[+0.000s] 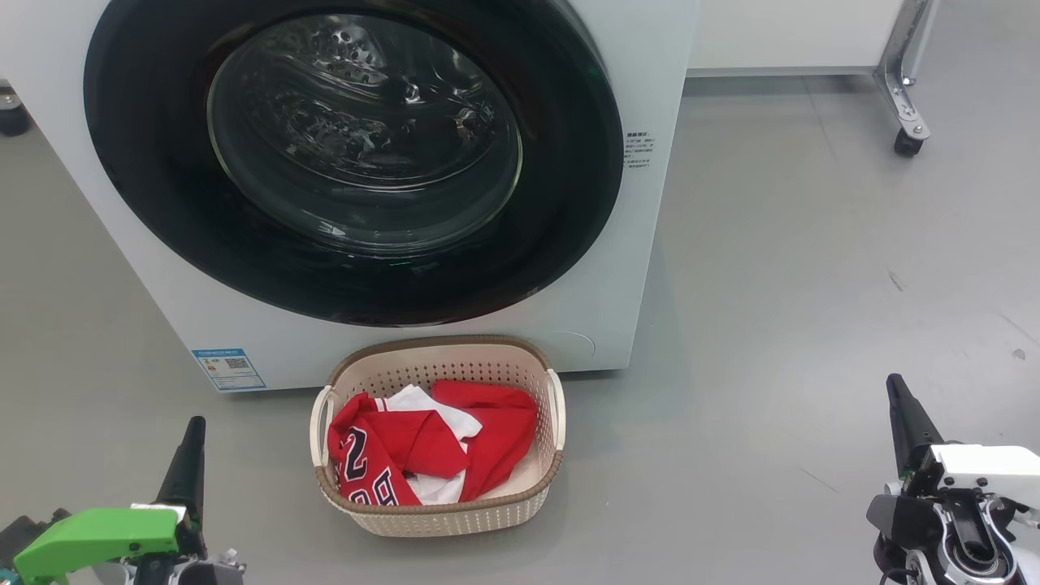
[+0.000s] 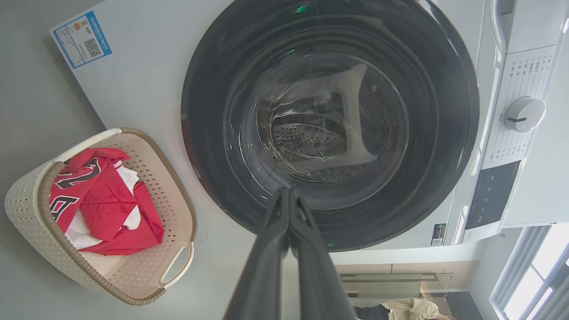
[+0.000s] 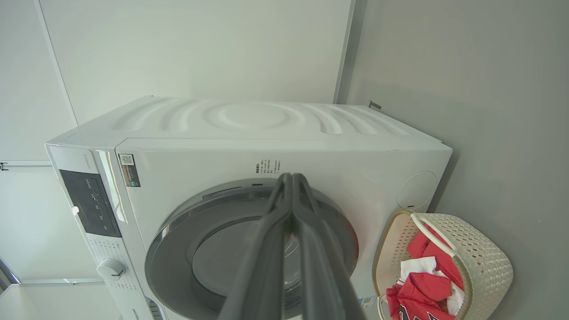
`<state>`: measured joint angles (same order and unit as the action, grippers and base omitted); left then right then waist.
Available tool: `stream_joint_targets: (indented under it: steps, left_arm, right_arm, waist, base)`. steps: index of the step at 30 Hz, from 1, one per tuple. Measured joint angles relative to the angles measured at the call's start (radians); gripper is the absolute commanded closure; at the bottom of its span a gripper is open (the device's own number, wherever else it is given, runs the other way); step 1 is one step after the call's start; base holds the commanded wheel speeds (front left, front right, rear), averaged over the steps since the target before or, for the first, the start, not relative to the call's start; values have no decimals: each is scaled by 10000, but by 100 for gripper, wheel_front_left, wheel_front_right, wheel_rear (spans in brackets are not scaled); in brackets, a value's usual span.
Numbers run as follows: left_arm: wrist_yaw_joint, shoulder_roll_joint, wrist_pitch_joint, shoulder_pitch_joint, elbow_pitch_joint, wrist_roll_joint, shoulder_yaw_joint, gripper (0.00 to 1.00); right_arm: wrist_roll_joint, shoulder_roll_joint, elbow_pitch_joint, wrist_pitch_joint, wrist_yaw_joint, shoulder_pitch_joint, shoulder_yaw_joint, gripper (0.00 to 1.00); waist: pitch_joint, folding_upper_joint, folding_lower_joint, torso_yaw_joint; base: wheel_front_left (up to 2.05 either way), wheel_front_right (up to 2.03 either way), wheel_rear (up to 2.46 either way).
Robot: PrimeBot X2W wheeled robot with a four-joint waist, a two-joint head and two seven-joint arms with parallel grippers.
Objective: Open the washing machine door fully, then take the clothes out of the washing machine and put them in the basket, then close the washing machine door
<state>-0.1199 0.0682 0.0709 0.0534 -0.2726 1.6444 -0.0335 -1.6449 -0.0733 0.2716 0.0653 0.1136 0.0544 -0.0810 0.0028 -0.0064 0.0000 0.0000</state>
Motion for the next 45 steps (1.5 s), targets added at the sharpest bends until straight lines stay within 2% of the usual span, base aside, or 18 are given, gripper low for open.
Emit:
stream_joint_targets:
  steps: [45]
  left_arm:
    - [0, -12, 31, 28, -61, -2, -23, 100]
  right_arm:
    - [2, 19, 92, 12, 79, 26, -35, 100]
  waist:
    - [-3, 0, 0, 0]
  base:
    - [0, 0, 0]
